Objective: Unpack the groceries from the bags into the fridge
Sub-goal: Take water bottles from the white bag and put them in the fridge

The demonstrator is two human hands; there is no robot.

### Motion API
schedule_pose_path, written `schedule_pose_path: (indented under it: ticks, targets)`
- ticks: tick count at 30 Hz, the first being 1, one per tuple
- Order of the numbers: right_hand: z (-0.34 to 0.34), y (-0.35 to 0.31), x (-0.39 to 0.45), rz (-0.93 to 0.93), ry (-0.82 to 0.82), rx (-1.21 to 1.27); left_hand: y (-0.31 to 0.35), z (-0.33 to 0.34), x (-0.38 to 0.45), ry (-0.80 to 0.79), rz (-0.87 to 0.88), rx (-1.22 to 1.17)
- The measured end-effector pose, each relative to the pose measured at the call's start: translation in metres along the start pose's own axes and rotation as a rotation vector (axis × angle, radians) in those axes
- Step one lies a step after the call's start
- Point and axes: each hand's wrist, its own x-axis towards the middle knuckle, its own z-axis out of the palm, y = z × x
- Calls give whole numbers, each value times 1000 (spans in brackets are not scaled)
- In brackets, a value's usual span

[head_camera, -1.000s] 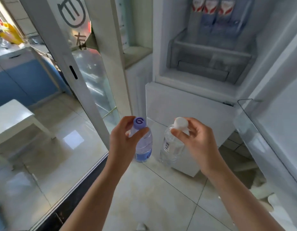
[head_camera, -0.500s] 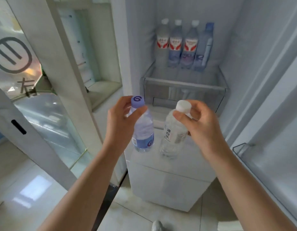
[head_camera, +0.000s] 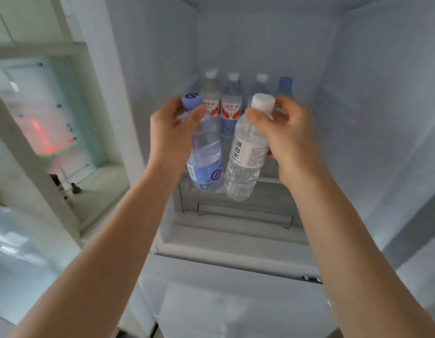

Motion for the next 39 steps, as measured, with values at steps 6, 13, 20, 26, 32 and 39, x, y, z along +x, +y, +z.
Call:
schedule_pose_path:
  ticks: [6,13,20,26,32,39]
  targets:
    - [17,6,64,-58,58,-27,-19,32,68,-58,1,-57]
    - [30,42,106,-12,39,-124,-66,50,112,-139,-71,-8]
    - [38,70,124,42,34,-149,-85,56,125,-159,-85,-5]
    - [39,85,127,41,-8,-170,-106,55,121,-178,-76,-4]
    - [38,88,114,31,-118,-235,-121,57,109,-195,-51,-26]
    - [33,137,70,198,-134,-303,-157,49,75,-180,-76,5]
